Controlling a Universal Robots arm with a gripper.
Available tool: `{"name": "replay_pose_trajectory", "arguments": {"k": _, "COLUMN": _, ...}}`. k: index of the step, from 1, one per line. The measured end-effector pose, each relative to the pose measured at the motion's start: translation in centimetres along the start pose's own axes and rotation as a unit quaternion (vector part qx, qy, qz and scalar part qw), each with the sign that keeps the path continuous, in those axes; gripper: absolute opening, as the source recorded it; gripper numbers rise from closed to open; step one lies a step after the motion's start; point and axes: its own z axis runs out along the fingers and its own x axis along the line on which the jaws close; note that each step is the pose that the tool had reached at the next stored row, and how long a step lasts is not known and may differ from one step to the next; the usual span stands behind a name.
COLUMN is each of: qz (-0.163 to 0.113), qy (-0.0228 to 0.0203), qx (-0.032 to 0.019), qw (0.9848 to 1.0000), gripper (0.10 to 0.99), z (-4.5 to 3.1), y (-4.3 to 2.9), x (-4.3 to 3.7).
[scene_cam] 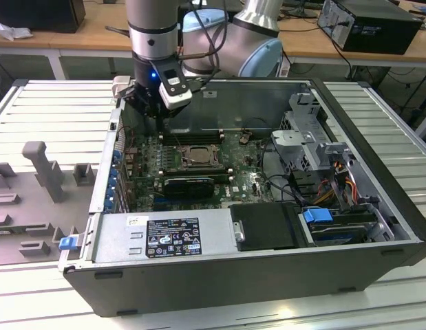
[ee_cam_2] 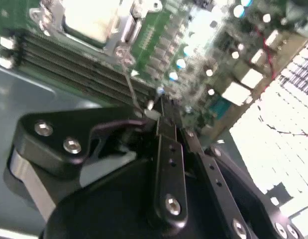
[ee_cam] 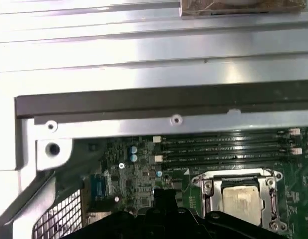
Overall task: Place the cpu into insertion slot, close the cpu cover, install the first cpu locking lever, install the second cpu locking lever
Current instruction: 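Install the first cpu locking lever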
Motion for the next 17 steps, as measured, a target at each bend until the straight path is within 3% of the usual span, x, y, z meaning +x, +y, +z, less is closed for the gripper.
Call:
{"name": "replay_pose_trajectory", "arguments": {"k": 3, "qz": 0.0, "qy": 0.0, "qx": 0.0, "qw": 1.0, "gripper": 0.106, "z": 0.08, "y": 0.3, "x": -1.76}}
{"name": "replay_pose_trajectory", "arguments": {"k": 4, "qz": 0.0, "qy": 0.0001, "qx": 0.0, "qw": 1.0, "gripper": 0.106, "z": 0.15, "y": 0.37, "x": -3.07}}
{"name": "replay_pose_trajectory", "arguments": {"k": 6, "qz": 0.0, "qy": 0.0006, "qx": 0.0, "qw": 1.0, "gripper": 0.106, "z": 0.23, "y": 0.44, "x": -4.22}}
{"name": "replay_pose_trajectory", "arguments": {"k": 12, "qz": 0.0, "qy": 0.0006, "qx": 0.0001, "qw": 1.0, "gripper": 0.106, "z": 0.35, "y": 0.46, "x": -4.71}}
{"name": "replay_pose_trajectory", "arguments": {"k": 17, "qz": -0.001, "qy": 0.0007, "qx": 0.0, "qw": 1.0, "gripper": 0.106, "z": 0.5, "y": 0.52, "x": -5.86}}
